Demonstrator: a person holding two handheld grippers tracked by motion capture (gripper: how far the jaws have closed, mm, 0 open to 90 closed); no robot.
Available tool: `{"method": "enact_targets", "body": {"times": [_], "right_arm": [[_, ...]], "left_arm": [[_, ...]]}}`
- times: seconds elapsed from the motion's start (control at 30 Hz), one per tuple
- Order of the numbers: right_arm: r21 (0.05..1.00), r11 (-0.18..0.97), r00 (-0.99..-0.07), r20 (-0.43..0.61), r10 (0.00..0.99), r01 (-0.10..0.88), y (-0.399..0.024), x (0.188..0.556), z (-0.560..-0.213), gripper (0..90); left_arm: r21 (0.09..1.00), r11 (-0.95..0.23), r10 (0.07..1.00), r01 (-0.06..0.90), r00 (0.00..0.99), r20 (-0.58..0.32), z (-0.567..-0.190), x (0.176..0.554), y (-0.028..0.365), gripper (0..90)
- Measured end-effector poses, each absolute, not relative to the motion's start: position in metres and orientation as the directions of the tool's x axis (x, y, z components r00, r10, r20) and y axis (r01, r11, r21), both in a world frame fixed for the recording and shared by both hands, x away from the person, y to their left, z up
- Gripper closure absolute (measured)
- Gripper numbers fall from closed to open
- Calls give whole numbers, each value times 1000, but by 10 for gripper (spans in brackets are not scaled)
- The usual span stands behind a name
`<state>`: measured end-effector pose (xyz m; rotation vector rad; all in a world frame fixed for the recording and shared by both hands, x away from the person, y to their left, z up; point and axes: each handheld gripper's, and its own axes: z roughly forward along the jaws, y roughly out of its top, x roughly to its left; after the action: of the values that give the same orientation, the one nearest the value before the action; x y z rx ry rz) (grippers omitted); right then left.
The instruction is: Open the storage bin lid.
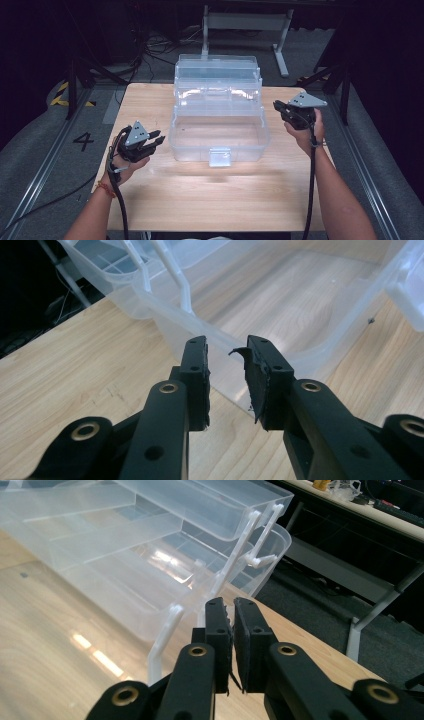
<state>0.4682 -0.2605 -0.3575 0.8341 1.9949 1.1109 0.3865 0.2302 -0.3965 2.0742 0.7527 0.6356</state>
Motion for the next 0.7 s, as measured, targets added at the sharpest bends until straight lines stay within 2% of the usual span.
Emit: {"method": "enact_targets", "body": {"times": [0.43,0.7], "right_arm": [[866,450,-584,-253,771,219,-276,441,-370,737],[854,466,-606,-249,755,230,-289,420,-380,647]], "left_arm": [[784,-531,701,322,686,194,-407,379,246,688],[731,-594,687,336,684,244,-417,373,251,670]]}}
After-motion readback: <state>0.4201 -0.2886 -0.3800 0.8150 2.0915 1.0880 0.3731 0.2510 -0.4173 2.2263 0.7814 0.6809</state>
